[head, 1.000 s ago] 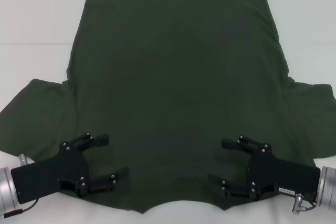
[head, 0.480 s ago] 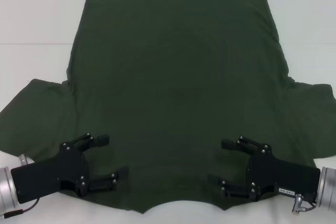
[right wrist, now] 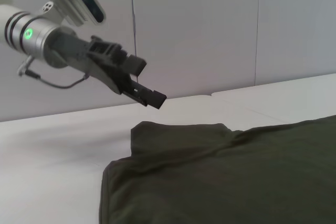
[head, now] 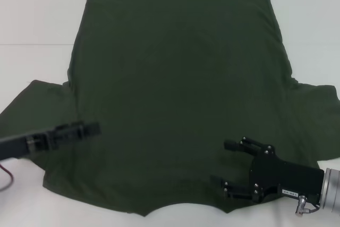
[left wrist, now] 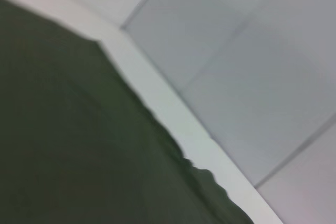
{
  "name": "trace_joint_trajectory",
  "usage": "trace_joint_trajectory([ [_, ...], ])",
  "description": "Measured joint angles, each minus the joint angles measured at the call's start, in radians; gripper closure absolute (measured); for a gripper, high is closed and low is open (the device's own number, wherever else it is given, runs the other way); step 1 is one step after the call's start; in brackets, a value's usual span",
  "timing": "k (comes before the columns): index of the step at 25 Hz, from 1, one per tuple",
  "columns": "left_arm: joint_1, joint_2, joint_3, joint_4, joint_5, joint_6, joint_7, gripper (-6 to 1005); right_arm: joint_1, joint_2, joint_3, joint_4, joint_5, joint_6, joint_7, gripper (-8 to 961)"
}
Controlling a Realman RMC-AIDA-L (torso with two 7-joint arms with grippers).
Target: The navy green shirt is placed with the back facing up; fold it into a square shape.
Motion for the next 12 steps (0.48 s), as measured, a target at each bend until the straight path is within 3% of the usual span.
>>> trace_joint_trajectory([
  [5, -0.004, 0.020, -0.004, 0.152, 0.100, -0.075, -0.339, 60, 0.001, 0.000, -0.004, 0.000, 0.000, -0.002, 0.000, 37],
  [12, -0.026, 0.110, 0.000, 0.203, 0.273, -0.169, -0.609, 61, 0.001, 0.000, -0.005, 0.000, -0.001, -0.006, 0.001, 36],
])
